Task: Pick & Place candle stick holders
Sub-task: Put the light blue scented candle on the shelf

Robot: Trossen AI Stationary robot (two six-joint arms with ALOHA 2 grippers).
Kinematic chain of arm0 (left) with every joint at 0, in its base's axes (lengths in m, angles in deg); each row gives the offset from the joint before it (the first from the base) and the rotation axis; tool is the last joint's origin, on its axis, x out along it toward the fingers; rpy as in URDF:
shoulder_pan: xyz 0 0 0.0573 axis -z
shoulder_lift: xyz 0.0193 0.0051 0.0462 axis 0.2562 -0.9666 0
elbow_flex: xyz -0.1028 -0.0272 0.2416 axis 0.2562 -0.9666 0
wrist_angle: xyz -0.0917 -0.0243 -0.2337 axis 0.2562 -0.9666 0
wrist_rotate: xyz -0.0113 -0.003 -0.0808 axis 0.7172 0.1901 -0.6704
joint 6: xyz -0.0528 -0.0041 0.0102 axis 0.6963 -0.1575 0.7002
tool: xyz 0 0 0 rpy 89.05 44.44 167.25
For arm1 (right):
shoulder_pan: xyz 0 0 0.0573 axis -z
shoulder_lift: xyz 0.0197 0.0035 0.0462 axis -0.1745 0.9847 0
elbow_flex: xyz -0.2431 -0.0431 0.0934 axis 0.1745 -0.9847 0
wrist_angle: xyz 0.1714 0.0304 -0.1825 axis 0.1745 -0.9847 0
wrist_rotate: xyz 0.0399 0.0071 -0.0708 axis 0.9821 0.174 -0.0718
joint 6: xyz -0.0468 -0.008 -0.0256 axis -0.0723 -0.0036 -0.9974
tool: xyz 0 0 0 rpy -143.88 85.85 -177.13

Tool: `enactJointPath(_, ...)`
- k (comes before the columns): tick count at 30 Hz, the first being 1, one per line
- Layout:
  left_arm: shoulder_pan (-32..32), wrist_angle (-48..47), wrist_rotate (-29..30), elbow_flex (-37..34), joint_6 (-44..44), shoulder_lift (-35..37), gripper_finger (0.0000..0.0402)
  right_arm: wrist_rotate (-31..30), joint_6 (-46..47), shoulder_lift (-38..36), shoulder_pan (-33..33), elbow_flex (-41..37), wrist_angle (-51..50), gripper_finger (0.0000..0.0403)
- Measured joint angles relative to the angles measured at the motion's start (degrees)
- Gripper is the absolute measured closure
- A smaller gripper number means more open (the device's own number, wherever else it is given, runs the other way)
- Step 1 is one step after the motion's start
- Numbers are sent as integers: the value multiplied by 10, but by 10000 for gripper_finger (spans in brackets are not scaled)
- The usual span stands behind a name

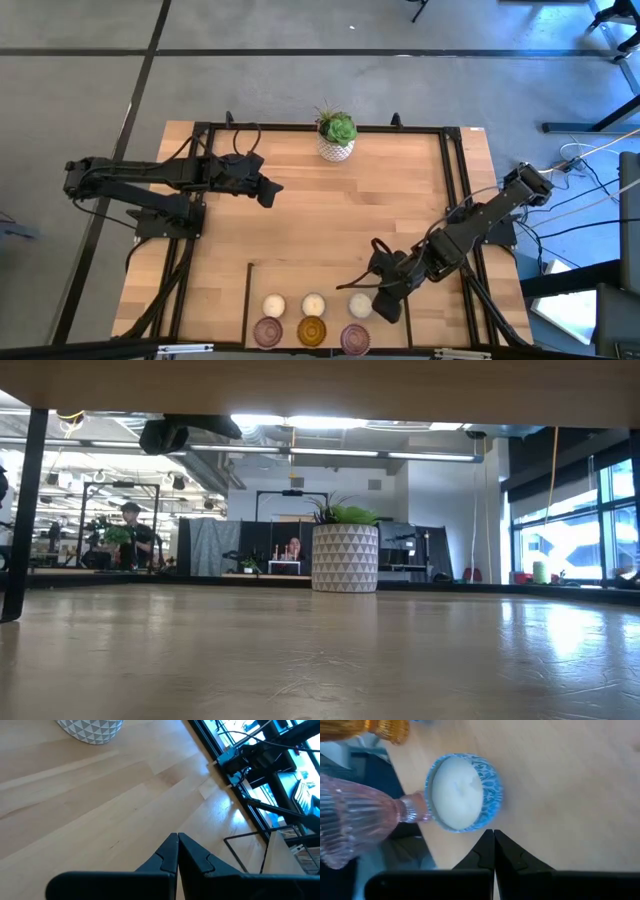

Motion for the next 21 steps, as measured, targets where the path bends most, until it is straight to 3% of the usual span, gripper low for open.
enactJointPath(5, 0, 0, 2, 0, 0, 0, 400, 0, -64, 30, 5, 61, -97, 403)
enactJointPath(11, 0, 0, 2, 0, 0, 0, 400, 2, -207, 54, 27, 118, -158, 403)
enactJointPath(21, 0, -1, 1, 0, -4, 0, 400, 129, -285, 82, 60, 112, -115, 403)
